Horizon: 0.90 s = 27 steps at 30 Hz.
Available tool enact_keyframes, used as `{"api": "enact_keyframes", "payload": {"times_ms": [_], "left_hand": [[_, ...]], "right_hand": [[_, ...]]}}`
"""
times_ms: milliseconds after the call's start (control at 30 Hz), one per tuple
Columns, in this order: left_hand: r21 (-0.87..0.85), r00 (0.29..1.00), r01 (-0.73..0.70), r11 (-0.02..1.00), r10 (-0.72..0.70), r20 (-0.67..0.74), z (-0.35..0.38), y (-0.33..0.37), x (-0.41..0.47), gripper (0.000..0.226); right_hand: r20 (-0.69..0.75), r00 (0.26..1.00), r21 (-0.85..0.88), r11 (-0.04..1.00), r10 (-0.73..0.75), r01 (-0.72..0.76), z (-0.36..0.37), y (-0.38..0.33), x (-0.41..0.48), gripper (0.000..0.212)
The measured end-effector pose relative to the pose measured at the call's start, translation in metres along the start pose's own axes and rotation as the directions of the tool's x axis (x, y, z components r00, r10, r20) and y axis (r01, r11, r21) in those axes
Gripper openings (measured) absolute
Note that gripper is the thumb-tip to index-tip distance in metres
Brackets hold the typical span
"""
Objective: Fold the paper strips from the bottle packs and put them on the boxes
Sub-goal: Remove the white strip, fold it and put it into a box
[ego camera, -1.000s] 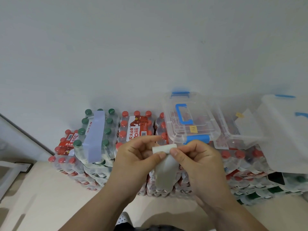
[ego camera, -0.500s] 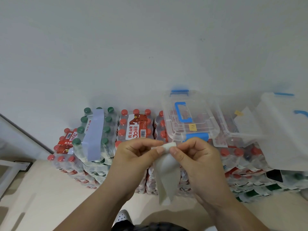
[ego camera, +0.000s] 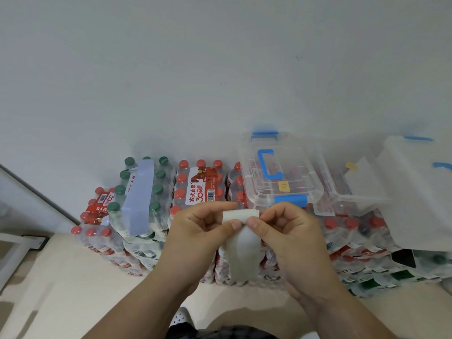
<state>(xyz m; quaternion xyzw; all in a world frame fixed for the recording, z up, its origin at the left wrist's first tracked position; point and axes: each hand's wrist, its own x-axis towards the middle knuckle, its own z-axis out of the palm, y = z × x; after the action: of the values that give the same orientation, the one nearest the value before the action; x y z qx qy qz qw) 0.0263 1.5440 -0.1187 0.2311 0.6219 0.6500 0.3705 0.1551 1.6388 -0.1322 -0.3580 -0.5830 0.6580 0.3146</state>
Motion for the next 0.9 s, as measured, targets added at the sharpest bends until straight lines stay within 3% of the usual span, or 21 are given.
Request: {"api": "enact_keyframes", "payload": {"times_ms": [300,467,700,900], "left_hand": [[-0.053,0.999,-0.024,0.998,0.022,-0.049,-0.004,-0.009,0.006,0.025],[-0.062,0.998,-0.008,0.998,0.004,-0.061,-0.004,-0.009,0.007,0.017],[-0.1,0.999,0.022,0.995,-0.026,-0.041,-0.004,-0.007,0.01,0.01],[-0.121,0.999,0.022,0.992,-0.026,-0.035,-0.004,-0.005,0.014,0.016]], "right_hand": [[0.001,0.999,0.016,0.999,0.045,-0.045,0.002,-0.002,-0.003,0.019],[0.022,0.999,-0.025,0.998,0.049,-0.049,0.002,-0.001,-0.001,0.038],[0.035,0.997,-0.044,0.997,0.062,-0.061,-0.002,-0.001,0.003,0.043],[0.0,1.0,-0.079,0.997,0.002,-0.002,-0.005,0.003,0.003,0.01]]}}
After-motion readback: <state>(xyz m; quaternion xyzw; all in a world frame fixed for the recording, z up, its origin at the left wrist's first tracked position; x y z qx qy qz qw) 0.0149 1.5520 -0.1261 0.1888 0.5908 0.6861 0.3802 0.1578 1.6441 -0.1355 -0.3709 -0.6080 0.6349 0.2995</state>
